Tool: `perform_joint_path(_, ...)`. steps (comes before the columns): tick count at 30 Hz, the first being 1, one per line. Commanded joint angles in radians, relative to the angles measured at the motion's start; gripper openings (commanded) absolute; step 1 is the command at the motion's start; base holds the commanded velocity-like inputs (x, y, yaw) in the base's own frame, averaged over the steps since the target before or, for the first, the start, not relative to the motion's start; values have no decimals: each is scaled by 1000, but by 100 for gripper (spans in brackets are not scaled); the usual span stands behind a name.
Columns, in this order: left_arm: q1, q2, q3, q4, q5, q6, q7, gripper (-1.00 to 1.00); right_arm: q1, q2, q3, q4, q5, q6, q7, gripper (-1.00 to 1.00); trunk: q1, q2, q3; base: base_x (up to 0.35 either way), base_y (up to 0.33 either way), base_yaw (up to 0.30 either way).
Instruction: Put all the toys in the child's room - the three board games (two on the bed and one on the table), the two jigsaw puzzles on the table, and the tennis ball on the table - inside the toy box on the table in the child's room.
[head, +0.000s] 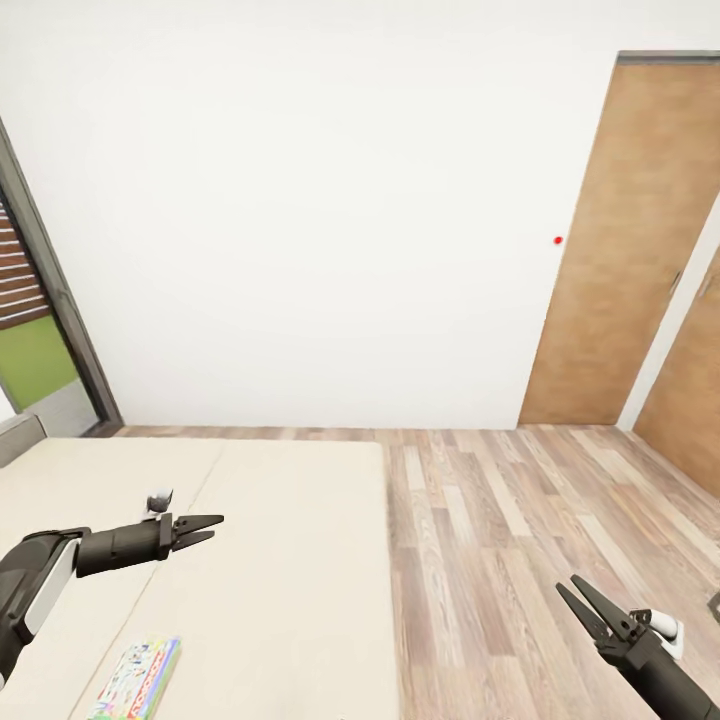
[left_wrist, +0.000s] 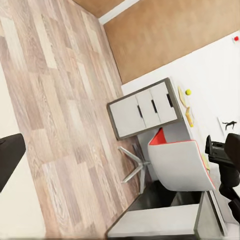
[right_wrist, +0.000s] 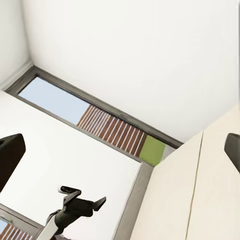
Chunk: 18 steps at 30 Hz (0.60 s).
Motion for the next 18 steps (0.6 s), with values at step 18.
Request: perform_joint_path(18, -1, 0, 0, 1, 3, 7, -1, 100, 0, 0, 0, -1, -6, 6, -1, 100, 1, -2, -1, -17, 81, -59)
